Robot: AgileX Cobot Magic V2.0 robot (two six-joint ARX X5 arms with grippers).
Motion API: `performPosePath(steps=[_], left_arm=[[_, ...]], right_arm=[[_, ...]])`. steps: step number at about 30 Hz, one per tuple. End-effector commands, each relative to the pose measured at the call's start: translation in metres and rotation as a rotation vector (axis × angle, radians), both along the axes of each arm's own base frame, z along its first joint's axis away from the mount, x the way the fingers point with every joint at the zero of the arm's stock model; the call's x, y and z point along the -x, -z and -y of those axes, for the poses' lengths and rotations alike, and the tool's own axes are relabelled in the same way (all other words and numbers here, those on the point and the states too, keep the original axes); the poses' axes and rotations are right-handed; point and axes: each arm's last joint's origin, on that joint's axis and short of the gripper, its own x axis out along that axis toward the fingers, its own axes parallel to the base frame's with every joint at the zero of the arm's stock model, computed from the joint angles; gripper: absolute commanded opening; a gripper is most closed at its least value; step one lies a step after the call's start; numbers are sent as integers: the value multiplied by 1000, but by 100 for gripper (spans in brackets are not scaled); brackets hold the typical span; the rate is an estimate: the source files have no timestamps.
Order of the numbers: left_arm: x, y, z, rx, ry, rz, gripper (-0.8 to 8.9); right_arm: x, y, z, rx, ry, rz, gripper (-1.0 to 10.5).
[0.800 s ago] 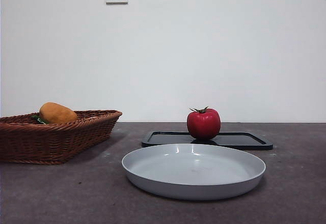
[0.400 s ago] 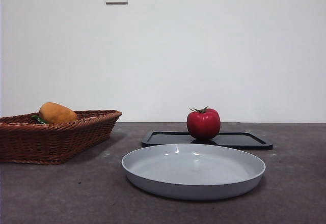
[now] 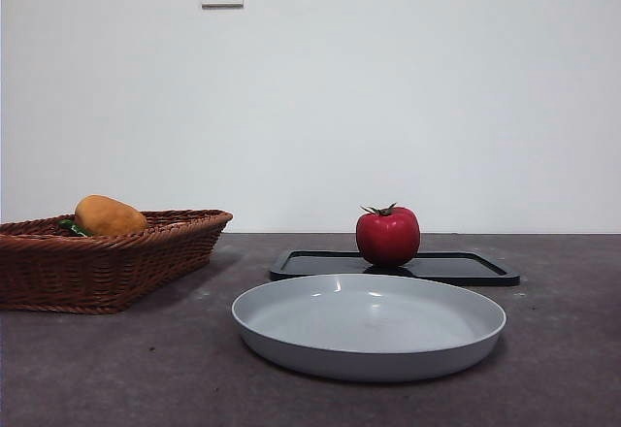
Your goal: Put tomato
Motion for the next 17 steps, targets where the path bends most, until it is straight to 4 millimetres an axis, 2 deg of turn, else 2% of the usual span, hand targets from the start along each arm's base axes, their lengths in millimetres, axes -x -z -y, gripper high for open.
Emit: performPosePath(steps=[1,17], left_arm=[[0,4,0,7,-9,-31,10],[1,7,0,41,-14,-62,10]], right_arm=[[-1,-3,-1,-7,-5,10,6],[-1,-3,-1,-7,-5,10,6]])
